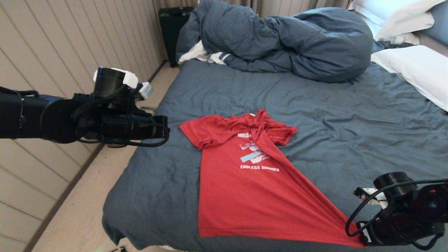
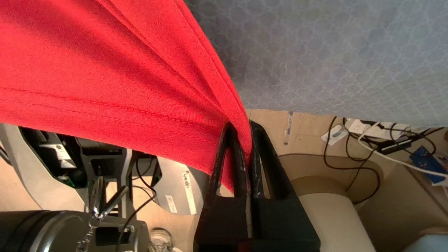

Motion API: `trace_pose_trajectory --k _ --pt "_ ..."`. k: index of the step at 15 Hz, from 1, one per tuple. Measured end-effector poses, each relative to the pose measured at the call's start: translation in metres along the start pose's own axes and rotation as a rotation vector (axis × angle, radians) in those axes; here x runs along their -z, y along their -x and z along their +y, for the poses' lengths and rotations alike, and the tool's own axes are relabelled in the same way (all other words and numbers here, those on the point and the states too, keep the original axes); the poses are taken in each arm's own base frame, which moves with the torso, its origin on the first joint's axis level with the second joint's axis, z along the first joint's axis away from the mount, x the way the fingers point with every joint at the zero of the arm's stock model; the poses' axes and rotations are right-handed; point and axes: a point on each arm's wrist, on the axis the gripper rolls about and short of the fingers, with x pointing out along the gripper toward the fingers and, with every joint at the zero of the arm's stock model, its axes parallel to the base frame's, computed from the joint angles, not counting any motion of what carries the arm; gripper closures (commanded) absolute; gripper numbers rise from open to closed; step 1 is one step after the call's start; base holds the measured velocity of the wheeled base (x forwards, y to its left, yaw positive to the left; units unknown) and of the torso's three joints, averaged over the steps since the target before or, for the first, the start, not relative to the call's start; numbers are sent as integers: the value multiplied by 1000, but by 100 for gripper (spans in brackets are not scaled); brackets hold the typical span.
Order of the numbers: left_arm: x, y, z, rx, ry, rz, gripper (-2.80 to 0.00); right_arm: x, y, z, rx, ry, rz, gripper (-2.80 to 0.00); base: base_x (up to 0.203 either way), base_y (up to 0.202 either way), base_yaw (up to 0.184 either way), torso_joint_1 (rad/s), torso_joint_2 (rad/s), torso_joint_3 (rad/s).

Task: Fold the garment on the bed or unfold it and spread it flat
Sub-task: Fold the red T-shirt

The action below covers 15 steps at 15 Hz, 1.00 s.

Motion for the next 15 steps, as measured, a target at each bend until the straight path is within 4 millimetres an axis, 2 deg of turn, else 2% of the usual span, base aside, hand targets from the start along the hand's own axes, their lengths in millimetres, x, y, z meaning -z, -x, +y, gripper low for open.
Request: trace_pose_trajectory --k 4,7,10,13,15 --pt "0 1 0 0 0 0 0 2 3 0 -3 0 -10 -280 0 0 0 0 0 0" --pt "1 11 0 0 -7 -7 0 -1 23 0 -12 0 -110 -280 0 0 0 0 0 0" --pt "0 35 -3 8 -35 -45 0 -7 63 2 -13 8 -296 -280 0 0 0 0 0 0" --pt "4 58 -3 4 -64 -71 0 -30 118 4 -11 30 -556 -280 0 0 0 0 0 0" --pt "4 67 -2 -2 -62 -85 0 -42 139 9 -21 50 -646 -280 0 0 0 0 0 0"
